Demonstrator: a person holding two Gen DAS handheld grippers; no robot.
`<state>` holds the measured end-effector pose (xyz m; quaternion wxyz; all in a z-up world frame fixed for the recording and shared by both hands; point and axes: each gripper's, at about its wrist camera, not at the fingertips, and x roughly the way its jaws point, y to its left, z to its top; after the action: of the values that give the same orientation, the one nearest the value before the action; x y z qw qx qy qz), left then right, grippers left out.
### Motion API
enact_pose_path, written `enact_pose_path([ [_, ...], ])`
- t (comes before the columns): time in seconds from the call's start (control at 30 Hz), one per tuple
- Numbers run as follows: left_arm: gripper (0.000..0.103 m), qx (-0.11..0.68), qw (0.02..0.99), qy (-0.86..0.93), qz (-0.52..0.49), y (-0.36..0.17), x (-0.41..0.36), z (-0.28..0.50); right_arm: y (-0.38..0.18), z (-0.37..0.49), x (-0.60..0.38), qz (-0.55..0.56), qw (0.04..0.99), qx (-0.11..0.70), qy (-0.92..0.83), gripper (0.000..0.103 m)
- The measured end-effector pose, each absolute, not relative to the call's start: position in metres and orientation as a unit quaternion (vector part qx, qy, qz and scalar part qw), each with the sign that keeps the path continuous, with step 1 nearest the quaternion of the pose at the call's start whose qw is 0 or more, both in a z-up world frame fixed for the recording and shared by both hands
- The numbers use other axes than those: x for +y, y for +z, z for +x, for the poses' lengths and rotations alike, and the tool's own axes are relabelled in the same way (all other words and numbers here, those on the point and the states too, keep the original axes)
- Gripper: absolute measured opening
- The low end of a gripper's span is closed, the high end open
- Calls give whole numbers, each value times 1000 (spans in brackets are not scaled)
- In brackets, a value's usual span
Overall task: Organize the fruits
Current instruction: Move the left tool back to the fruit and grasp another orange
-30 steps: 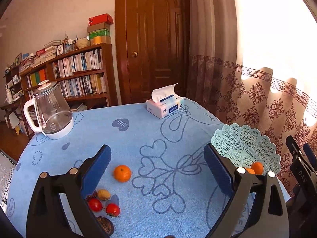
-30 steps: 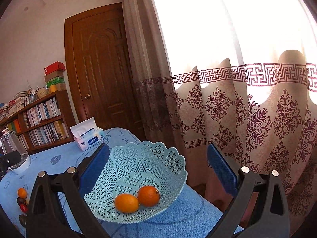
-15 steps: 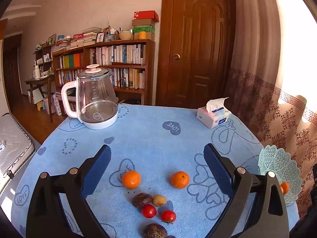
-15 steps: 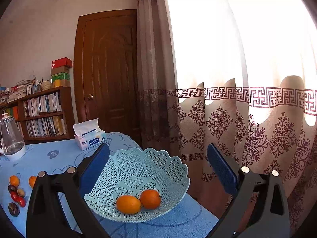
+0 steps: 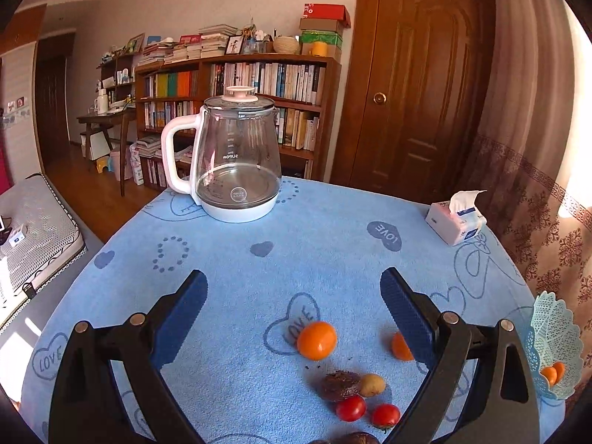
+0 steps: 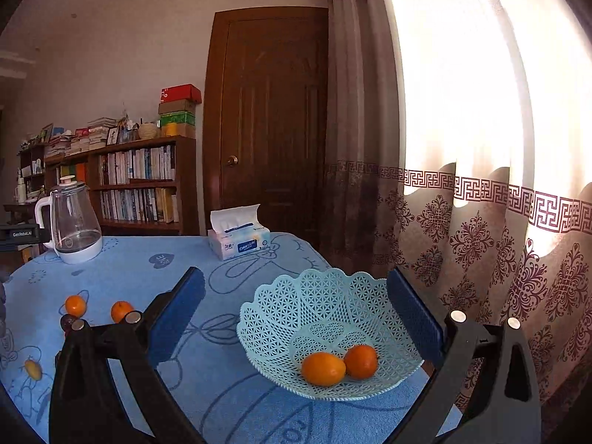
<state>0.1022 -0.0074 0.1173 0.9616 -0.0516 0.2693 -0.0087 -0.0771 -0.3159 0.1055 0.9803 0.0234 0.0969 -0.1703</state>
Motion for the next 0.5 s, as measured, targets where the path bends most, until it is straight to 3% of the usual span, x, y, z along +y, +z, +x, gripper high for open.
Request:
enact_pose_path([
  [0.5,94,387,921,-14,-45,58,-13,162,82,-43,-245,-3,985,153,-77,100],
])
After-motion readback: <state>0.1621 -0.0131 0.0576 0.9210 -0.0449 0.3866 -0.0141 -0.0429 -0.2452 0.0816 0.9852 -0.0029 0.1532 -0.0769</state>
